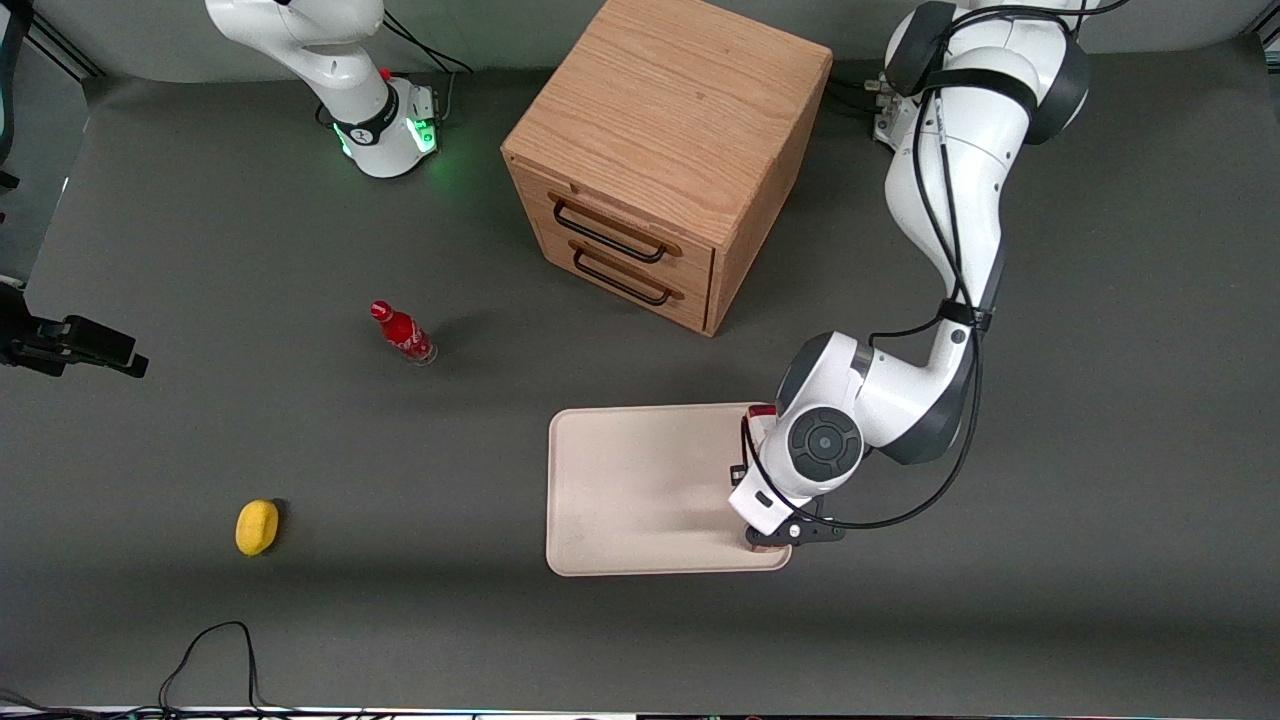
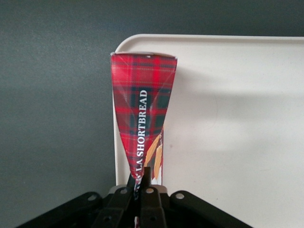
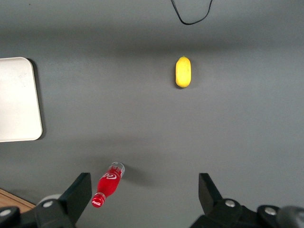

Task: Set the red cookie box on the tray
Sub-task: 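Carry the held box over the white tray with the left gripper, then lower the box onto the tray and open the left gripper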

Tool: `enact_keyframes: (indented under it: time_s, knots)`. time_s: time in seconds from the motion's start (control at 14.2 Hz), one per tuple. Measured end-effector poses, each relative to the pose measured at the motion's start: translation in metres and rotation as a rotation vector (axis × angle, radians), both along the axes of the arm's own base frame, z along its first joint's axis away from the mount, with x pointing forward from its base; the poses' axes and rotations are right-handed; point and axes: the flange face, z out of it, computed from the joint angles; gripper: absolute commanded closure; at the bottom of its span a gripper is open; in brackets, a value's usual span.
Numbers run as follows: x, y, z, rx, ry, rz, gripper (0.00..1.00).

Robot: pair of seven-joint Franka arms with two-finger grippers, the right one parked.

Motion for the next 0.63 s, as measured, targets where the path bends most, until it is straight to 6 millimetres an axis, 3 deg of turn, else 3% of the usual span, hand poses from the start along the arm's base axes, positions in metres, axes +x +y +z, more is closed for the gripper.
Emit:
enact_keyframes:
  time_s: [0.07, 0.14, 0.35, 0.49, 0.63]
  knots:
    - [0.0, 0.0, 0.0, 0.001, 0.0, 0.0, 0.06]
    - [0.0, 0.001, 0.001, 0.006, 0.002, -0.001, 0.0]
    - [-0.005, 0.005, 0.021, 0.041, 0.048, -0.006, 0.0]
    - [-0.01, 0.007, 0.06, 0.053, 0.061, -0.008, 0.0]
    - [-0.019, 0.01, 0.114, 0.059, 0.062, -0.009, 0.0]
